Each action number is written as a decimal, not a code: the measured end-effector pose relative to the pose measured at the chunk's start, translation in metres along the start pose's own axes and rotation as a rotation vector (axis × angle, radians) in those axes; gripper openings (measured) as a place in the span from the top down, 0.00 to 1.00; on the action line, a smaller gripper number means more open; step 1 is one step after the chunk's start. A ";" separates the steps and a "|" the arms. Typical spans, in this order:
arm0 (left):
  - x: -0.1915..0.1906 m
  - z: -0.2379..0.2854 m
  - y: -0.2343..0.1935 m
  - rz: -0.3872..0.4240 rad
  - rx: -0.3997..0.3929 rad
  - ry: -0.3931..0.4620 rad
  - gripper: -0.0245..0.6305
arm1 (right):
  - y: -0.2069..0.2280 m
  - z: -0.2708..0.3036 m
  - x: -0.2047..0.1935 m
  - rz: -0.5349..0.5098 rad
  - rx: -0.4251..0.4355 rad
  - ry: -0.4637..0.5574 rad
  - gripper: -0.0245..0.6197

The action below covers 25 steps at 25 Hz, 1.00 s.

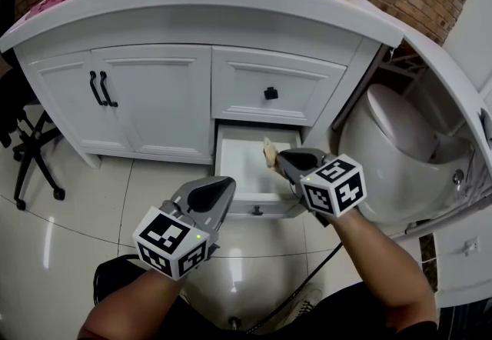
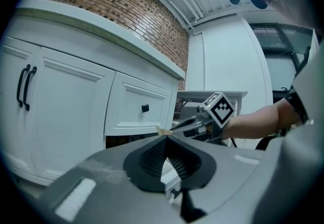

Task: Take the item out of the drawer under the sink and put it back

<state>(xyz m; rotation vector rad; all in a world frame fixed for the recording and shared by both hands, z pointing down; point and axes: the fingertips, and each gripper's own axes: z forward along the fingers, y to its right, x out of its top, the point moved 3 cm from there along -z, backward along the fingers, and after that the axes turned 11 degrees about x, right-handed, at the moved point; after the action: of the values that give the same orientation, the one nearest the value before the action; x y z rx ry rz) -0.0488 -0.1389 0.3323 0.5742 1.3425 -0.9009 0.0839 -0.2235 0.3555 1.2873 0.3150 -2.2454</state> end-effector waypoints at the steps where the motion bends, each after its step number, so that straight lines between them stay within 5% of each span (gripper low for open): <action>1: 0.000 0.000 0.000 -0.002 0.001 0.001 0.95 | 0.008 0.009 -0.002 -0.026 -0.010 -0.043 0.95; 6: 0.001 0.003 0.001 -0.003 -0.003 0.003 0.95 | 0.035 0.050 -0.024 -0.146 0.004 -0.264 0.95; 14: 0.002 0.002 -0.002 -0.008 0.000 0.003 0.95 | 0.039 0.081 -0.038 -0.252 0.014 -0.414 0.91; 25: 0.001 0.002 0.000 -0.002 -0.006 -0.002 0.95 | 0.020 0.069 -0.025 -0.300 -0.004 -0.367 0.89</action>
<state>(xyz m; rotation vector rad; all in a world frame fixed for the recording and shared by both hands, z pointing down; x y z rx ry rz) -0.0476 -0.1403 0.3318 0.5677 1.3442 -0.8988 0.0551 -0.2626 0.4139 0.8422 0.3946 -2.6719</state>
